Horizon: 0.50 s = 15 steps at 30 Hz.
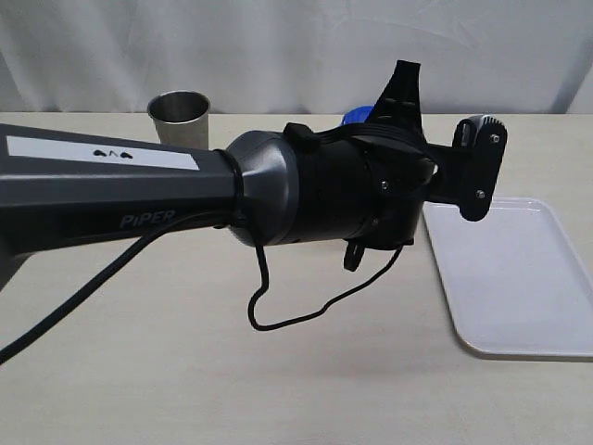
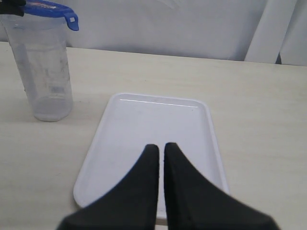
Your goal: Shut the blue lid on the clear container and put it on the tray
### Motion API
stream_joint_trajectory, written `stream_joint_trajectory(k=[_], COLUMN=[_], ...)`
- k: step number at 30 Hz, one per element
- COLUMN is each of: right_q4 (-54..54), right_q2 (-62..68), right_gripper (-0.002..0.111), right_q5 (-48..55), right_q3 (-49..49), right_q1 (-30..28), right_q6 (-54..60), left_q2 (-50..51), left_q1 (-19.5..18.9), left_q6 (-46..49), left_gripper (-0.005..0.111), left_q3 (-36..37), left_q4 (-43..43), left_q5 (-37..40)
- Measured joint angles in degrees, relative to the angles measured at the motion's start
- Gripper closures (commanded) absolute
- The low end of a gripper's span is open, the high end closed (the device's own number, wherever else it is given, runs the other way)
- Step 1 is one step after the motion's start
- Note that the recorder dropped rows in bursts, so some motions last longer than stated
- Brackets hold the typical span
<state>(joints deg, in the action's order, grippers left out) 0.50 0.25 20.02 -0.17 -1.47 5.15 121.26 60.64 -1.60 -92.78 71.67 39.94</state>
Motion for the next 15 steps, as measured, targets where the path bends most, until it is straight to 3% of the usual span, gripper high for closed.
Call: stream_joint_trajectory(k=[8,15], right_q4=[0.0,0.0], right_q2=[0.0,0.0], right_gripper=[0.104,0.104], right_q5=[0.0,0.0], right_q3=[0.0,0.0], right_q1=[0.0,0.0], right_q6=[0.0,0.0], left_q2=[-0.05,-0.05], left_q1=[-0.86,-1.24], left_q6=[2.59,3.37], left_gripper=[0.107,0.107], left_q3=[0.0,0.0], left_q4=[-6.43,-7.02], left_q5=[-0.53,-0.89])
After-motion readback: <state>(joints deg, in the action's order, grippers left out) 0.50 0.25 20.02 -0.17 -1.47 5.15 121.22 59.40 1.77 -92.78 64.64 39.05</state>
